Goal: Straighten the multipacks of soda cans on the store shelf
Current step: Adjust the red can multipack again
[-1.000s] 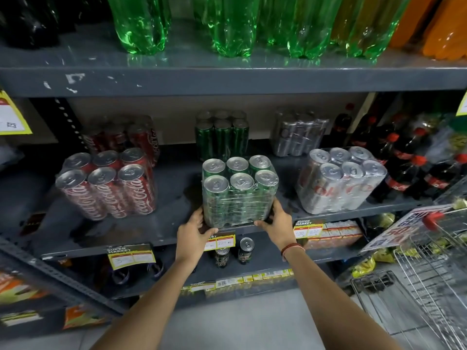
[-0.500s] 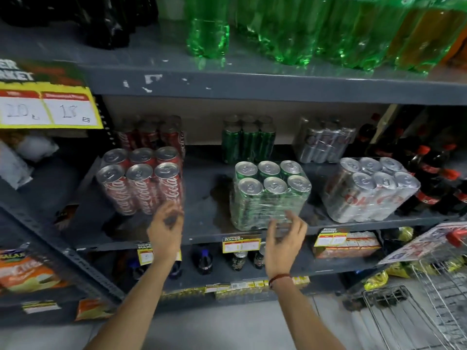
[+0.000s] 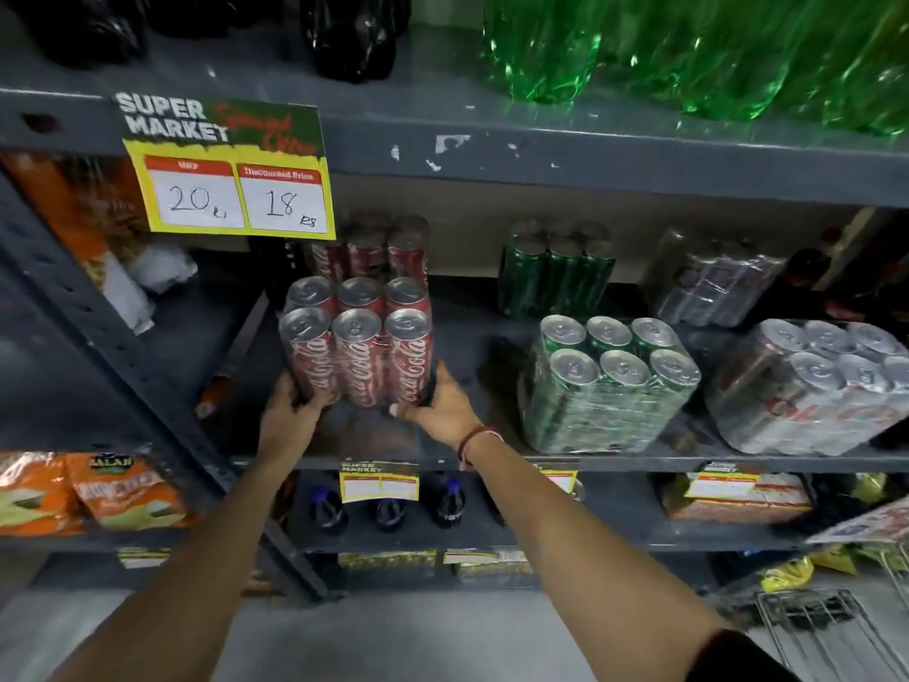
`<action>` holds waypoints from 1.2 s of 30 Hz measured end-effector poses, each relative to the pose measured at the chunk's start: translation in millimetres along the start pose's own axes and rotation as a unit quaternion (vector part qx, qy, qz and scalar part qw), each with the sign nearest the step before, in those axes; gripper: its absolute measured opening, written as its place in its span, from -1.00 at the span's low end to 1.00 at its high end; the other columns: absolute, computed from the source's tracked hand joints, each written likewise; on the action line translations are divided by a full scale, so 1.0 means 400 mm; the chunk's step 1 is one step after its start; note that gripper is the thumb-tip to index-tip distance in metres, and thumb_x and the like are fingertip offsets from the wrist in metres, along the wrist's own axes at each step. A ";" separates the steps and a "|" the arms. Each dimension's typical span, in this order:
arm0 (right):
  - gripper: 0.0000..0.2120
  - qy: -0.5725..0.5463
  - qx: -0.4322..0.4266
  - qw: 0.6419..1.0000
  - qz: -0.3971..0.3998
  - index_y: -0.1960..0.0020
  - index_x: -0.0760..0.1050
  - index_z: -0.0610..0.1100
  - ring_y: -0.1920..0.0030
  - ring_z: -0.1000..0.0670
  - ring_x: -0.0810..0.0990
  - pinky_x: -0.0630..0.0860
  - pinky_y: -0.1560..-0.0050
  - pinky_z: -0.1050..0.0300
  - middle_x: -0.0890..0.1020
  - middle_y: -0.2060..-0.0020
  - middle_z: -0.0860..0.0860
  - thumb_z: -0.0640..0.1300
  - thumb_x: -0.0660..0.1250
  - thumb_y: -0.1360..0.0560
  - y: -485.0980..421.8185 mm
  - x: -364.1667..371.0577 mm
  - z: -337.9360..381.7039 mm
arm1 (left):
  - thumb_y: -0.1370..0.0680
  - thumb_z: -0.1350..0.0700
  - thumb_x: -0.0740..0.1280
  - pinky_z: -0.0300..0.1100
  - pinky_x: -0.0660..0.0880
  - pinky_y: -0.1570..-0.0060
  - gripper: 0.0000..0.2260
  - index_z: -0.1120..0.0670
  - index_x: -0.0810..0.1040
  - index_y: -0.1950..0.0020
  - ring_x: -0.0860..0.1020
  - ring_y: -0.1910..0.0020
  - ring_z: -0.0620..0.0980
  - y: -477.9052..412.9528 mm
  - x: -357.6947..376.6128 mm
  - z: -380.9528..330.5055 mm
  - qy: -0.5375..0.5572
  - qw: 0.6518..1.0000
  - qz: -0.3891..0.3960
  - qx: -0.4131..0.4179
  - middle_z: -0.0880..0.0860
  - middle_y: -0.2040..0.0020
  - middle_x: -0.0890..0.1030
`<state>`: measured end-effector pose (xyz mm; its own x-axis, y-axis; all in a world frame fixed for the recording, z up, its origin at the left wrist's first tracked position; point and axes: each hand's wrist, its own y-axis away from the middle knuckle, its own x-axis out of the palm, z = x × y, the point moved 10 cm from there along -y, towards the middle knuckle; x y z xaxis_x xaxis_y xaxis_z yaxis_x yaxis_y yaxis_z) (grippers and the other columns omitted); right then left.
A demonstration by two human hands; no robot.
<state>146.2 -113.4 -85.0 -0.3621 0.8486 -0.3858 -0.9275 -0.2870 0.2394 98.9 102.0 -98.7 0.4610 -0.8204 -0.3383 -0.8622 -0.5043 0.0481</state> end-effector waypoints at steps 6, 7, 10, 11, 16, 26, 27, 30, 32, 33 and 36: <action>-0.23 0.018 -0.029 0.999 -0.032 -0.46 0.18 -0.10 -0.36 -0.08 0.44 0.30 -0.37 0.18 0.48 -0.34 -0.09 -0.26 0.50 -0.37 0.006 0.017 -0.021 | -0.44 0.35 0.40 -0.02 0.34 -0.35 -0.35 0.13 0.24 -0.47 0.39 -0.39 0.13 -0.010 -0.003 0.033 0.005 0.998 0.061 0.010 0.16 -0.41 0.43; -0.24 0.020 -0.037 0.998 -0.038 -0.46 0.18 -0.12 -0.35 -0.07 0.44 0.28 -0.31 0.27 0.49 -0.34 -0.09 -0.27 0.49 -0.38 0.012 0.015 -0.019 | -0.43 0.36 0.40 -0.04 0.34 -0.34 -0.35 0.14 0.24 -0.47 0.40 -0.38 0.12 -0.005 -0.006 0.033 0.004 0.998 0.063 0.013 0.16 -0.40 0.43; -0.30 0.034 -0.052 0.996 -0.059 -0.42 0.22 -0.15 -0.30 -0.07 0.47 0.29 -0.19 0.37 0.53 -0.28 -0.10 -0.30 0.48 -0.38 0.036 0.015 -0.025 | -0.40 0.36 0.44 -0.11 0.33 -0.32 -0.30 0.18 0.21 -0.48 0.40 -0.33 0.00 0.029 -0.016 0.027 -0.006 0.997 0.075 0.022 0.13 -0.39 0.43; -0.31 0.043 -0.056 0.995 -0.070 -0.41 0.23 -0.15 -0.29 -0.09 0.48 0.32 -0.22 0.31 0.53 -0.26 -0.12 -0.30 0.48 -0.38 0.045 0.017 -0.029 | -0.39 0.35 0.46 -0.11 0.33 -0.33 -0.27 0.19 0.21 -0.48 0.40 -0.31 -0.02 0.039 -0.023 0.031 -0.010 0.997 0.072 0.025 0.13 -0.38 0.43; -0.32 0.086 -0.057 0.988 -0.112 -0.42 0.21 -0.14 -0.25 -0.17 0.44 0.41 -0.31 -0.05 0.53 -0.18 -0.18 -0.25 0.45 -0.41 0.083 0.038 -0.060 | -0.33 0.34 0.51 -0.02 0.38 -0.33 -0.22 0.22 0.22 -0.48 0.45 -0.29 0.02 0.085 -0.056 0.048 -0.028 0.996 0.062 0.050 0.15 -0.36 0.46; -0.35 0.126 -0.046 0.977 -0.164 -0.46 0.20 -0.15 -0.11 -0.21 0.52 0.49 -0.18 -0.04 0.52 -0.10 -0.22 -0.14 0.42 -0.46 0.130 0.038 -0.074 | -0.36 0.32 0.50 0.05 0.46 -0.29 -0.30 0.20 0.30 -0.44 0.53 -0.23 0.03 0.126 -0.078 0.031 -0.025 0.997 0.021 0.064 0.18 -0.28 0.56; -0.35 0.128 -0.044 0.977 -0.167 -0.45 0.20 -0.14 -0.11 -0.21 0.52 0.49 -0.17 -0.04 0.52 -0.09 -0.22 -0.14 0.42 -0.46 0.130 0.037 -0.075 | -0.36 0.32 0.49 0.03 0.45 -0.29 -0.30 0.21 0.29 -0.44 0.53 -0.22 0.02 0.125 -0.078 0.031 -0.022 0.998 0.021 0.063 0.18 -0.28 0.55; -0.37 0.123 -0.037 0.976 -0.177 -0.44 0.23 -0.14 -0.08 -0.21 0.54 0.51 -0.14 -0.04 0.53 -0.08 -0.22 -0.12 0.42 -0.46 0.133 0.037 -0.075 | -0.36 0.33 0.49 0.00 0.46 -0.28 -0.31 0.21 0.30 -0.44 0.54 -0.17 -0.02 0.127 -0.080 0.027 -0.027 0.998 0.019 0.056 0.18 -0.26 0.57; -0.37 0.121 -0.036 0.974 -0.186 -0.44 0.24 -0.14 -0.07 -0.21 0.54 0.51 -0.12 -0.03 0.53 -0.07 -0.22 -0.11 0.42 -0.46 0.139 0.040 -0.074 | -0.35 0.33 0.49 0.01 0.47 -0.27 -0.31 0.22 0.31 -0.43 0.56 -0.14 -0.02 0.130 -0.078 0.023 -0.034 0.998 0.019 0.056 0.19 -0.24 0.58; -0.38 0.118 -0.038 0.974 -0.189 -0.44 0.24 -0.14 -0.07 -0.21 0.55 0.51 -0.12 -0.03 0.54 -0.07 -0.22 -0.11 0.42 -0.46 0.140 0.040 -0.075 | -0.36 0.33 0.49 -0.01 0.47 -0.26 -0.32 0.22 0.31 -0.43 0.55 -0.14 -0.02 0.130 -0.077 0.025 -0.035 0.998 0.019 0.057 0.19 -0.24 0.58; -0.40 0.107 -0.033 0.977 -0.179 -0.41 0.26 -0.15 -0.12 -0.20 0.54 0.50 -0.16 -0.03 0.54 -0.10 -0.21 -0.15 0.43 -0.45 0.141 0.035 -0.071 | -0.37 0.31 0.49 -0.08 0.47 -0.25 -0.33 0.21 0.31 -0.43 0.55 -0.13 -0.03 0.133 -0.080 0.017 -0.059 0.997 0.016 0.055 0.17 -0.24 0.58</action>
<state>86.2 -130.4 -102.0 -0.0181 0.7890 -0.6141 -0.9997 -0.0227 0.0003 37.0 103.1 -91.8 0.4104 -0.7947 -0.4473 -0.8970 -0.4401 -0.0411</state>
